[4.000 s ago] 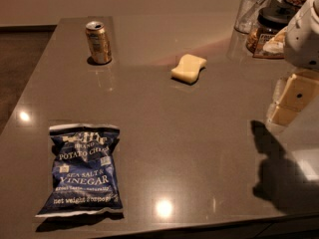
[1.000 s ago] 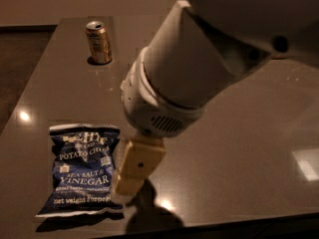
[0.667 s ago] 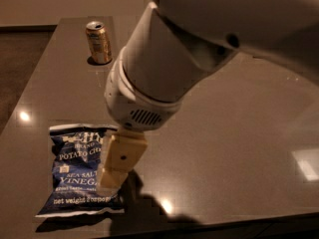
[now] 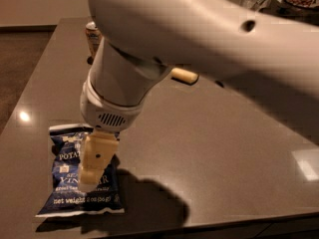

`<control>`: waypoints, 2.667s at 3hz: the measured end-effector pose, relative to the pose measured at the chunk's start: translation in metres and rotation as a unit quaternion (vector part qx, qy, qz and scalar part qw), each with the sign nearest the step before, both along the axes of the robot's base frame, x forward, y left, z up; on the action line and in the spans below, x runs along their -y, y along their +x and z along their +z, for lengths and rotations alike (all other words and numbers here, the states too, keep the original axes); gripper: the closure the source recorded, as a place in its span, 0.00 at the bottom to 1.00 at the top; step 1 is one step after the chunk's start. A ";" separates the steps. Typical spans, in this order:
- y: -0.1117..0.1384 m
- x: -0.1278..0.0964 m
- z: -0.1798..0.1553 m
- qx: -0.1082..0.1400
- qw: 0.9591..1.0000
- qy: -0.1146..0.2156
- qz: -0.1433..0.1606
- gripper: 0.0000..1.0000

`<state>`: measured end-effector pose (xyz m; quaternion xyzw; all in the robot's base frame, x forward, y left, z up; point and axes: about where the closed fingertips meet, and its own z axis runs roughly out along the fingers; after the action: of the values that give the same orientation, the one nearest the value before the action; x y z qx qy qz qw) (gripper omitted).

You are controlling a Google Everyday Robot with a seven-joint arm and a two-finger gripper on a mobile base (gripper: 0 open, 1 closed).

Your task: Move blue chip bag near sponge

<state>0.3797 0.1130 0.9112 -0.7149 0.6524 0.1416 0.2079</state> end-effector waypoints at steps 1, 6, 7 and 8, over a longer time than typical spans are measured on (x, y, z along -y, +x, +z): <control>0.009 -0.012 -0.024 -0.010 1.000 -0.020 0.007 0.00; 0.015 -0.024 -0.039 -0.036 0.996 -0.074 0.018 0.72; 0.035 -0.010 0.001 -0.013 0.999 -0.045 -0.011 1.00; 0.055 0.002 0.022 0.001 0.998 -0.034 -0.044 1.00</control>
Offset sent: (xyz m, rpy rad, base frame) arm 0.0226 0.0278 -0.0663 -0.1606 0.0839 0.0478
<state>0.4346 0.1111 0.9327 -0.6919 0.6878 0.1095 0.1905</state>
